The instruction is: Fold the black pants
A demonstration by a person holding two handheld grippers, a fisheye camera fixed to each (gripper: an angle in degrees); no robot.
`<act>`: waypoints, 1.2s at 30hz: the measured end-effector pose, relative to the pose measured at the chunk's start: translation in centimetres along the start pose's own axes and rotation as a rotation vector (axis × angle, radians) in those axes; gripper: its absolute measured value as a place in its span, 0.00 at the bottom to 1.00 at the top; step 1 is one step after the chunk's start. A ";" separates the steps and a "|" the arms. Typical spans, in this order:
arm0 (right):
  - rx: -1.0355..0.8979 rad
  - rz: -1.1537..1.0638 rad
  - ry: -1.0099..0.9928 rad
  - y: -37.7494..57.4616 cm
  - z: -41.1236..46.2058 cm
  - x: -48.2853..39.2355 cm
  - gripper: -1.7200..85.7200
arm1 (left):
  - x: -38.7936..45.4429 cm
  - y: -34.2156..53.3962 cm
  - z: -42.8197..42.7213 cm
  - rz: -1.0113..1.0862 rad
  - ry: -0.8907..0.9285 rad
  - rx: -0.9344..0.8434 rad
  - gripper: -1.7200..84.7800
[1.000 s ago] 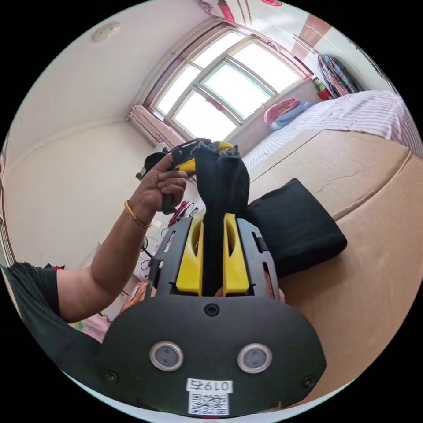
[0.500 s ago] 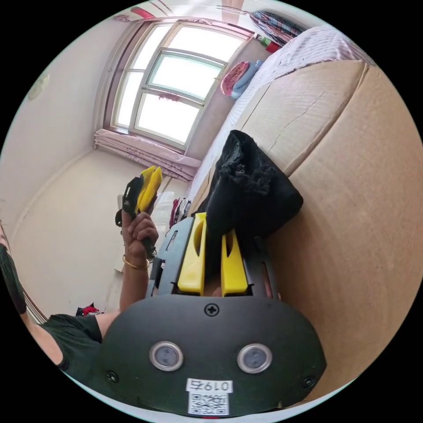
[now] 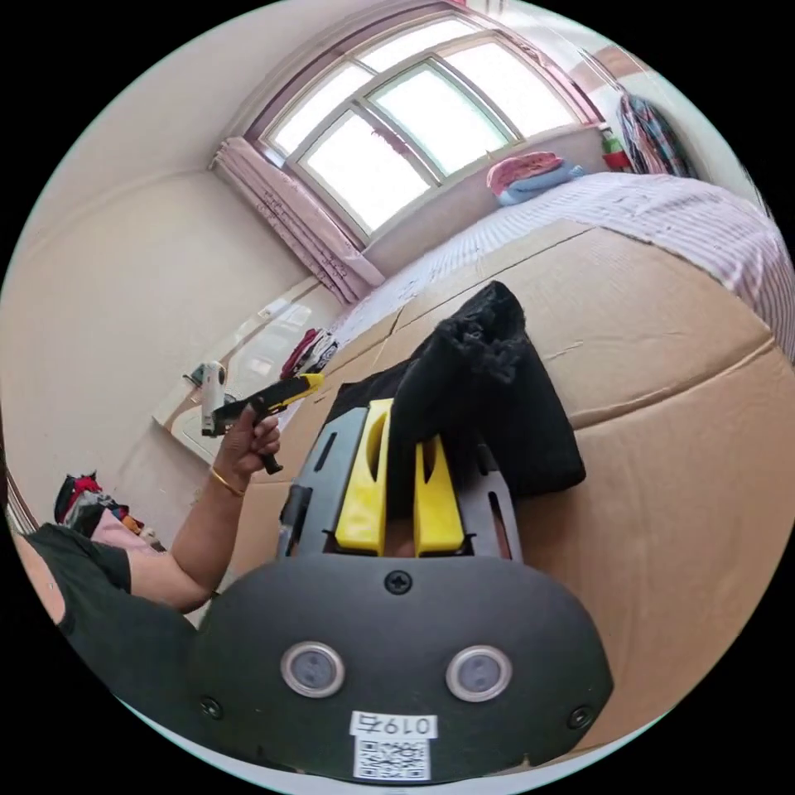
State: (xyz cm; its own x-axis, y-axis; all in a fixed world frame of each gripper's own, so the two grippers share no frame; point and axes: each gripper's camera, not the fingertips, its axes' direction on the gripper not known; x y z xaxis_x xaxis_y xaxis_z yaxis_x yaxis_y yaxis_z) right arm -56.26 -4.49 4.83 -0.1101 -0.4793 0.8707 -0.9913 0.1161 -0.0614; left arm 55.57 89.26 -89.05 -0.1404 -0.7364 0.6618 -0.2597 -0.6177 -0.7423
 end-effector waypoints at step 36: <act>-0.446 -0.153 -0.095 -15.0 30.1 -9.4 0.22 | 6.9 -2.5 7.5 0.583 0.460 0.083 0.15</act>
State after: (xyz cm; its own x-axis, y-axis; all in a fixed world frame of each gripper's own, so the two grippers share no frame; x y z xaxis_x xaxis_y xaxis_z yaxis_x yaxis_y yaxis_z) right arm -42.49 -27.94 -17.16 0.0081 -0.5947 0.8039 -0.8717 0.3897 0.2971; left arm 62.37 83.65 -83.35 -0.6232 -0.7725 0.1221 0.0496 -0.1948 -0.9796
